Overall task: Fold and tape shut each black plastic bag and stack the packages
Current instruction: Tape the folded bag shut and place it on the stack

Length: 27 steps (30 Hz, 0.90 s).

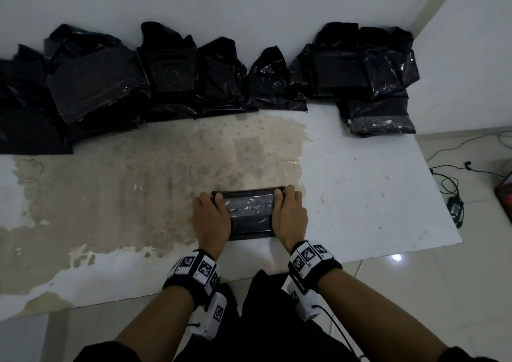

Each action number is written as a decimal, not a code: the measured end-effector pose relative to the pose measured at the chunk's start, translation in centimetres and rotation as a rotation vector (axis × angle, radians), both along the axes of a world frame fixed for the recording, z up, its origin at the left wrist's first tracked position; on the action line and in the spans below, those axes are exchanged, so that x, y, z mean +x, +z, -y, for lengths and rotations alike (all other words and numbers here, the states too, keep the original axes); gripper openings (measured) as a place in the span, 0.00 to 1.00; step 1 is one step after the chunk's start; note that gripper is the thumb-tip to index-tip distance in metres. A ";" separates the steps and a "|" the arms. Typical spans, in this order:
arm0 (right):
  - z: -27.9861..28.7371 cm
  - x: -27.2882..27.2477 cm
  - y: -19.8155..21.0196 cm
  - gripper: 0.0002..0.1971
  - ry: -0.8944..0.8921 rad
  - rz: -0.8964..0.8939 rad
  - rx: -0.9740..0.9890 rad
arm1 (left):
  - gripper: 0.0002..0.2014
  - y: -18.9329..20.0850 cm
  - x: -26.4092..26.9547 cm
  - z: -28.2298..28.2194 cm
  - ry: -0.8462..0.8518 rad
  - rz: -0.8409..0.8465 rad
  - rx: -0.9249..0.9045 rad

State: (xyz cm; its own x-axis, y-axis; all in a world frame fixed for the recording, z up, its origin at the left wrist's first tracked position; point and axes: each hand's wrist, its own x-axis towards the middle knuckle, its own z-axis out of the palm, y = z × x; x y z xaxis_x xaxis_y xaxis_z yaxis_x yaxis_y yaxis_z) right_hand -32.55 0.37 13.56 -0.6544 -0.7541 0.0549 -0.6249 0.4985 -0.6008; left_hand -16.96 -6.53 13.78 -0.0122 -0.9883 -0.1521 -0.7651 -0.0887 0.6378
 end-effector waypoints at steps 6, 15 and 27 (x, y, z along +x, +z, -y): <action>0.2 -2.3 2.9 0.13 -0.028 0.191 -0.176 | 0.18 3.1 -2.0 0.5 0.128 -0.402 0.194; -1.5 -7.8 6.2 0.20 -0.112 0.730 -0.077 | 0.23 7.1 -8.5 1.6 -0.140 -0.366 0.320; -4.9 -20.9 6.7 0.21 -0.423 0.728 -0.308 | 0.21 4.7 -14.3 2.0 -0.471 -0.178 0.159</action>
